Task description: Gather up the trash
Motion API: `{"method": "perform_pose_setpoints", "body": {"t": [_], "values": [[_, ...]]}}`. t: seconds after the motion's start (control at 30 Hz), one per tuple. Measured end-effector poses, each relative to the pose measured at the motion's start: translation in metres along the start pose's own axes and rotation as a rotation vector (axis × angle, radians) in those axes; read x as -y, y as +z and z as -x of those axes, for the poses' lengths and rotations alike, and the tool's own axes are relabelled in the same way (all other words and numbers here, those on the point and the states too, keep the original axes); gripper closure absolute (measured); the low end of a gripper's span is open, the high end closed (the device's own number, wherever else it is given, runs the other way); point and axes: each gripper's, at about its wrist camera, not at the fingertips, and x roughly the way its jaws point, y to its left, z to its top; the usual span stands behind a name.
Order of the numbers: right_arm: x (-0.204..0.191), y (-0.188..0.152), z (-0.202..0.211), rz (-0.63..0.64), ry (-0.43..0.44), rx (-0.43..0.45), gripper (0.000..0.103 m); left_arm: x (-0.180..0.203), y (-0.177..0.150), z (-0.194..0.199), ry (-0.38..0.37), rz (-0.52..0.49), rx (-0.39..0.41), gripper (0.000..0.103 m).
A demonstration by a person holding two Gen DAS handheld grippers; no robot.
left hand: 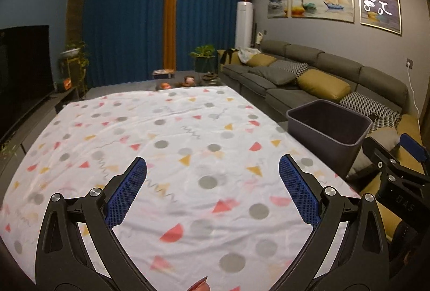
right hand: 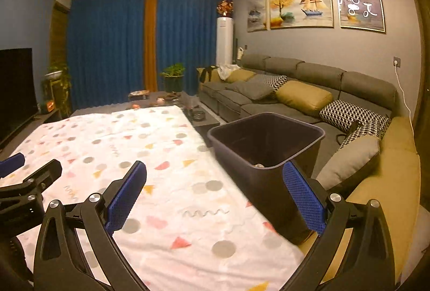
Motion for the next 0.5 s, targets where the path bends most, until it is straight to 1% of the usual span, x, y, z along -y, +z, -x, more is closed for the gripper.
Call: {"method": "perform_pose_setpoints", "body": {"t": [0.17,0.5], "values": [[-0.012,-0.004,0.019,-0.002,0.020,0.011,0.005,-0.010,-0.005,0.017,0.004,0.008,0.004,0.006],[-0.019,0.000,0.031,0.010,0.027,0.028,0.005,-0.016,-0.006,0.028,0.001,0.028,0.016,0.006]]}}
